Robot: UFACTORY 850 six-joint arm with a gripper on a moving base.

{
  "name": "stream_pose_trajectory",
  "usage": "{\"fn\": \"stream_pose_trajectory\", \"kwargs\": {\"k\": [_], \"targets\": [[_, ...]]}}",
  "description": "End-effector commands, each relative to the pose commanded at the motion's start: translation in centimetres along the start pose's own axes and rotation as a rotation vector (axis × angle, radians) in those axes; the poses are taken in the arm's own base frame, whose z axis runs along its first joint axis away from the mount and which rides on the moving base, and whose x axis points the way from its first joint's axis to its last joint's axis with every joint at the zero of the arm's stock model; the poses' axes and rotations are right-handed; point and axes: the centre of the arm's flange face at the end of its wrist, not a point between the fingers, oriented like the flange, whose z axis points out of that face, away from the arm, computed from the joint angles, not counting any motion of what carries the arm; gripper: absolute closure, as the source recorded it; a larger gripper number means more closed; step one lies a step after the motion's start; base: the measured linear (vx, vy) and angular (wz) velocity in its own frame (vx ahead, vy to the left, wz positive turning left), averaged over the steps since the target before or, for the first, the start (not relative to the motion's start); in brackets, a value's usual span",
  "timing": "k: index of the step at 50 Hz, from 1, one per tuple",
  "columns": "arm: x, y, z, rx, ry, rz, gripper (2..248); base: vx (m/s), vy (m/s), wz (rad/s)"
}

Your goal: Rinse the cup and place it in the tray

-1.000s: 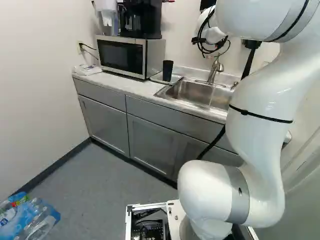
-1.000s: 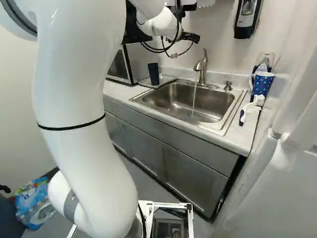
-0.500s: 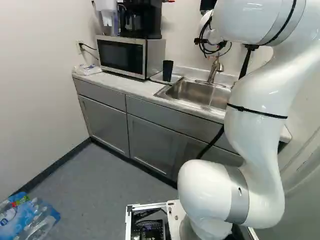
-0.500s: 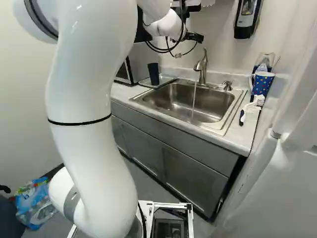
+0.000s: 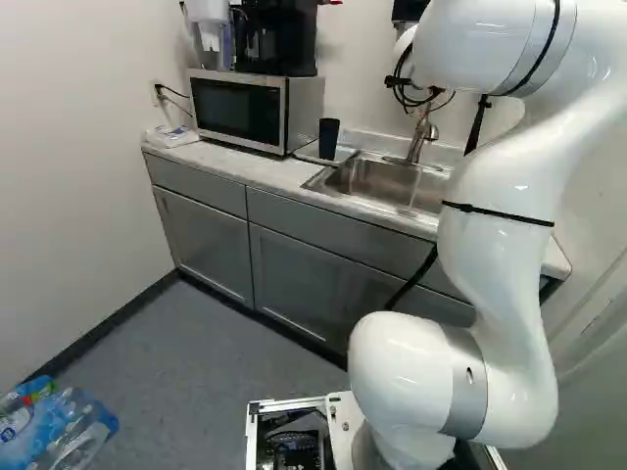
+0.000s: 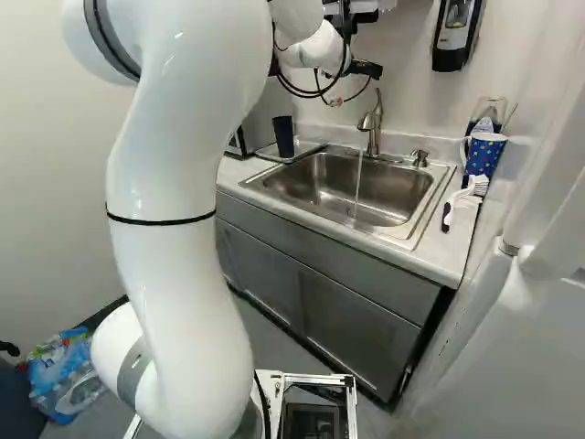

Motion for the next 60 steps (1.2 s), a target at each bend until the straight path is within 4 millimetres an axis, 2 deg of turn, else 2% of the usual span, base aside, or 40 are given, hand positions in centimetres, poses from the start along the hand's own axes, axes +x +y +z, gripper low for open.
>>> {"fn": "stream_pose_trajectory", "kwargs": {"k": [19, 60], "targets": [[0.1, 0.3, 1.6, -0.004, 0.005, 0.001, 3, 0.0, 0.0, 0.0], [-0.6, 0.3, 1.6, -0.006, -0.079, 0.001, 3, 0.0, 0.0, 0.0]]}}
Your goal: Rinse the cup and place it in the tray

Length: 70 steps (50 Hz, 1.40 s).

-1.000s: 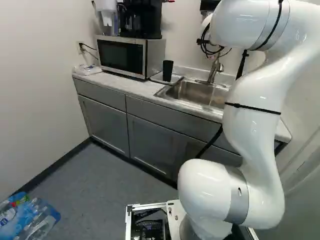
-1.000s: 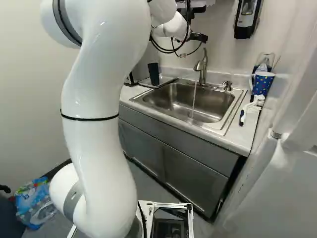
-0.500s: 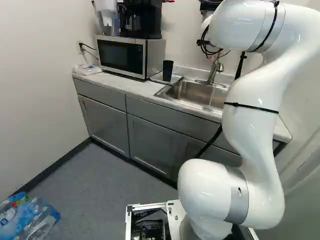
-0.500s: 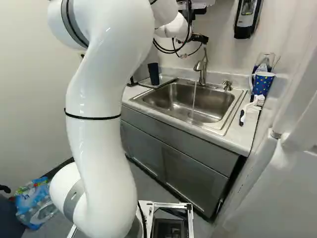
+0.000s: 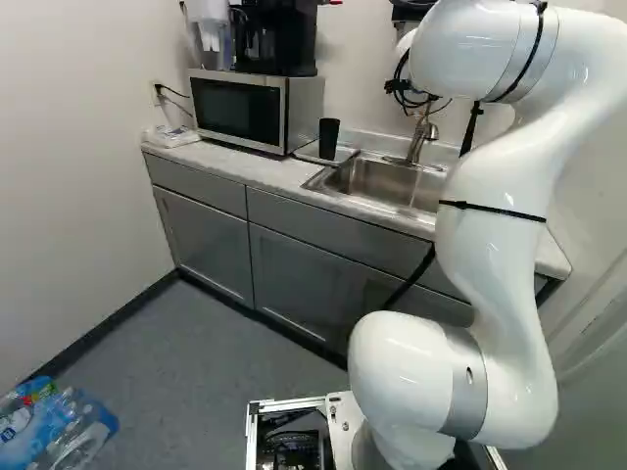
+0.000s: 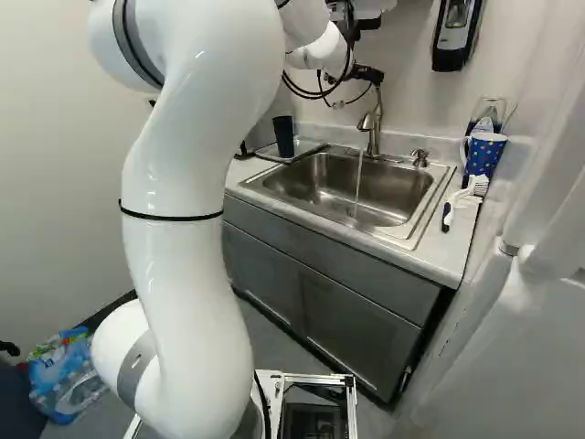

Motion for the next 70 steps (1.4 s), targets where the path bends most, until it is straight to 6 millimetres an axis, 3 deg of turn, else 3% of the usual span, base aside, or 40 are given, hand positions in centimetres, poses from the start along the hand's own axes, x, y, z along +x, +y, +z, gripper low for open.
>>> {"fn": "stream_pose_trajectory", "kwargs": {"k": [53, 70], "targets": [[-0.2, 0.0, 0.0, -0.001, -0.022, 0.0, 3, 0.0, 0.0, 0.0], [-0.6, 0.3, -1.1, -0.005, -0.059, 0.001, 3, 0.0, 0.0, 0.0]]}}
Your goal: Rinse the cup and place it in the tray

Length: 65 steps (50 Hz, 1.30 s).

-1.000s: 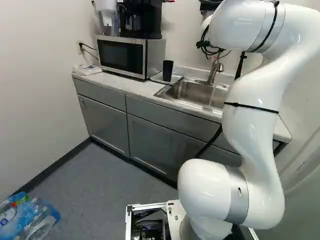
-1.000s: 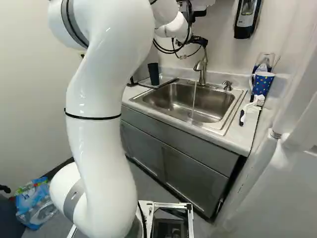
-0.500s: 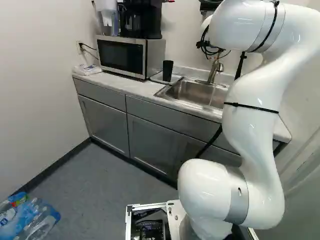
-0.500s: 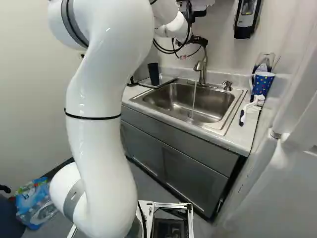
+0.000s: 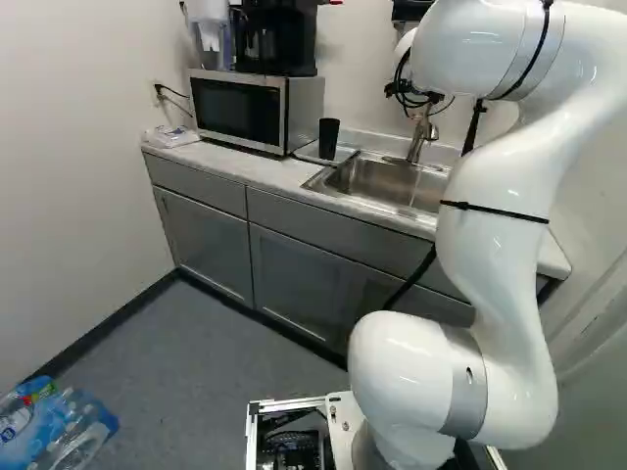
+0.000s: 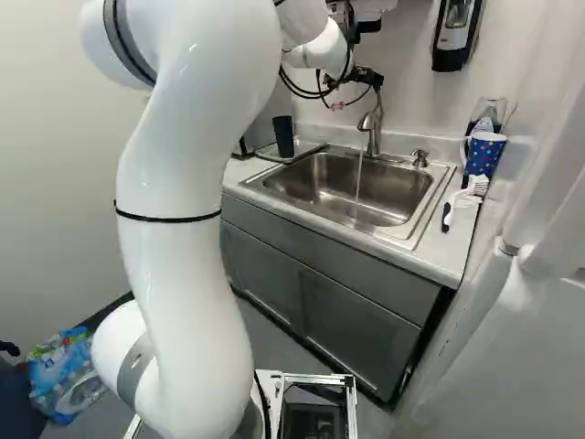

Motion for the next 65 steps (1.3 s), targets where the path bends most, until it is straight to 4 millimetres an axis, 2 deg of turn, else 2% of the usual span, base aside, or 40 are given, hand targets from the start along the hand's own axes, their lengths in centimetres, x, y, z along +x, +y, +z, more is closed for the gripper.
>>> {"fn": "stream_pose_trajectory", "kwargs": {"k": [24, 50, 65], "targets": [[-0.7, 0.3, -1.6, -0.005, -0.047, 0.001, 3, 0.0, 0.0, 0.0], [-0.7, 0.2, -1.7, -0.004, -0.043, 0.001, 3, 0.0, 0.0, 0.0], [-0.1, -1.2, -2.4, 0.019, 0.05, -0.006, 3, 0.0, 0.0, 0.0]]}}
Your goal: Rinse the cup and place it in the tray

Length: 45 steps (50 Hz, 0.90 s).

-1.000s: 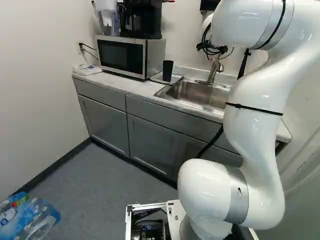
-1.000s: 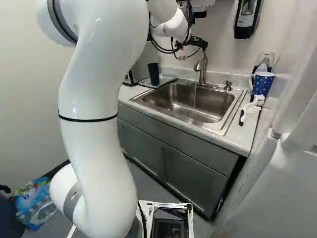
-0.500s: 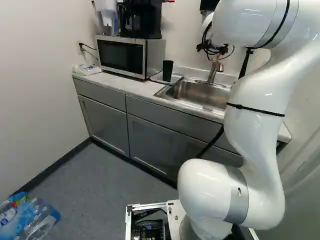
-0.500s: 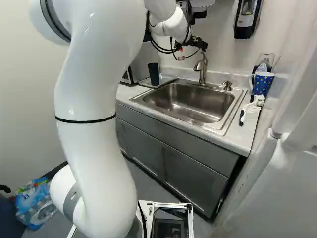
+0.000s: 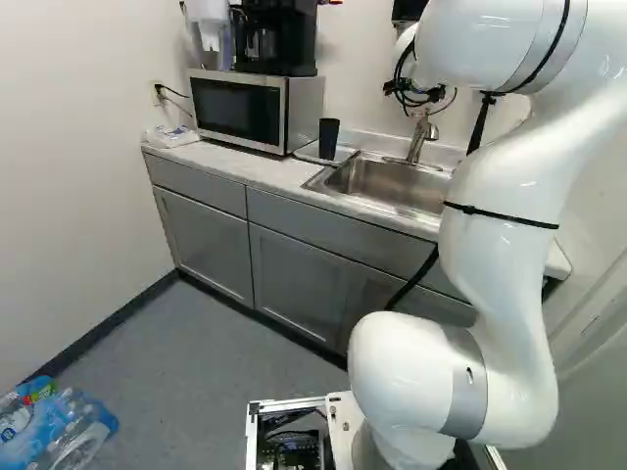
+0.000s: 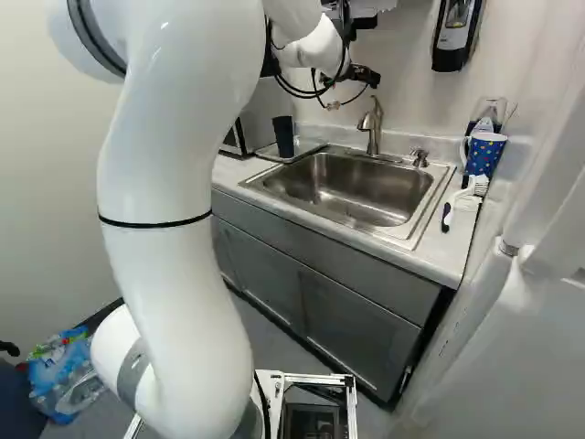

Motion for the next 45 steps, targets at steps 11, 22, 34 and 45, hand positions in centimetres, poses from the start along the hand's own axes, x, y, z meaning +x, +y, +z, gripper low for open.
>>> {"fn": "stream_pose_trajectory", "kwargs": {"k": [11, 22, 34, 45], "targets": [[-0.3, -1.6, -0.9, 0.023, -0.005, -0.007, 3, 0.0, 0.0, 0.0], [-0.6, -3.2, -1.8, 0.046, -0.014, -0.015, 3, 0.0, 0.0, 0.0], [-1.4, -4.6, -3.5, 0.067, -0.063, -0.024, 3, 0.0, 0.0, 0.0], [-2.4, -5.0, -5.5, 0.074, -0.121, -0.03, 3, 0.0, 0.0, 0.0]]}}
